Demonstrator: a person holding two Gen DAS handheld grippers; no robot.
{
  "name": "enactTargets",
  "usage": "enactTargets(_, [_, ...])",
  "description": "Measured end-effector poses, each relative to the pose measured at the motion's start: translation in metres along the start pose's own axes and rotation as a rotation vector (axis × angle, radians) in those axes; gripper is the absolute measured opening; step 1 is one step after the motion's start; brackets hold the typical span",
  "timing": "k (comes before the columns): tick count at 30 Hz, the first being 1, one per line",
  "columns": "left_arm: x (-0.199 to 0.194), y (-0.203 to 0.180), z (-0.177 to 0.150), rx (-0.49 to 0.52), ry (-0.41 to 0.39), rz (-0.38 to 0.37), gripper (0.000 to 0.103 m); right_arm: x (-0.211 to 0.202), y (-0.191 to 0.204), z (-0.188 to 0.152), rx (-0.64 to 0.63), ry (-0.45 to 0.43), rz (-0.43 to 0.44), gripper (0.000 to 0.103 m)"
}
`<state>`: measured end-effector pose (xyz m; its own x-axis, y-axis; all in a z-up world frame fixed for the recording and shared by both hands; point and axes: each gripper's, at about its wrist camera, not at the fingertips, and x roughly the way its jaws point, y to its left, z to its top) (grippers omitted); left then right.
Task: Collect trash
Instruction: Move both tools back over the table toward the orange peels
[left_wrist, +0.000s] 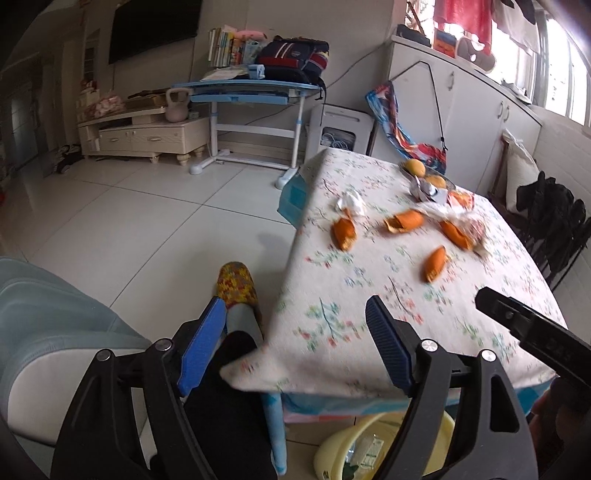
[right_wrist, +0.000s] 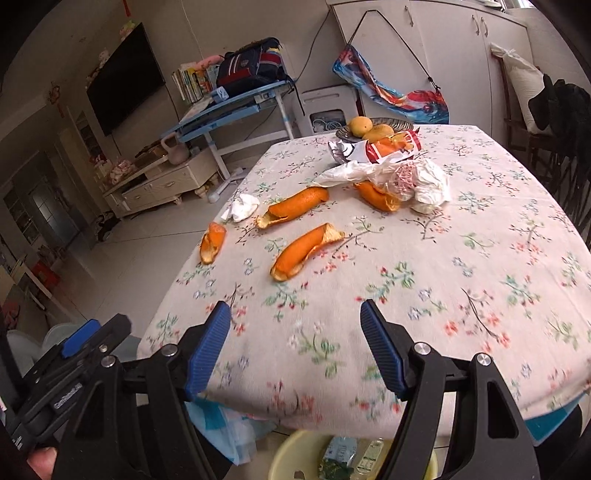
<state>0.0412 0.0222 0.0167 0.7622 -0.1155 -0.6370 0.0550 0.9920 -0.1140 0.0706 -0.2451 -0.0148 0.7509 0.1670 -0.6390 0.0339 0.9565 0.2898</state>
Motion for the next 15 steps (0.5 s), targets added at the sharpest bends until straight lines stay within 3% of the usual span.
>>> enactTargets(7, [0.024,-0.002,0.039,0.006,-0.020,-0.003,0.077,0.040,-0.001,0.023,0.042,0.047,-0.005,0.069])
enactTargets(15, [0.085,-0.037,0.104,0.086,0.016,-0.063,0.077,0.071,0.003,0.036,0.011,0.091,-0.028,0.051])
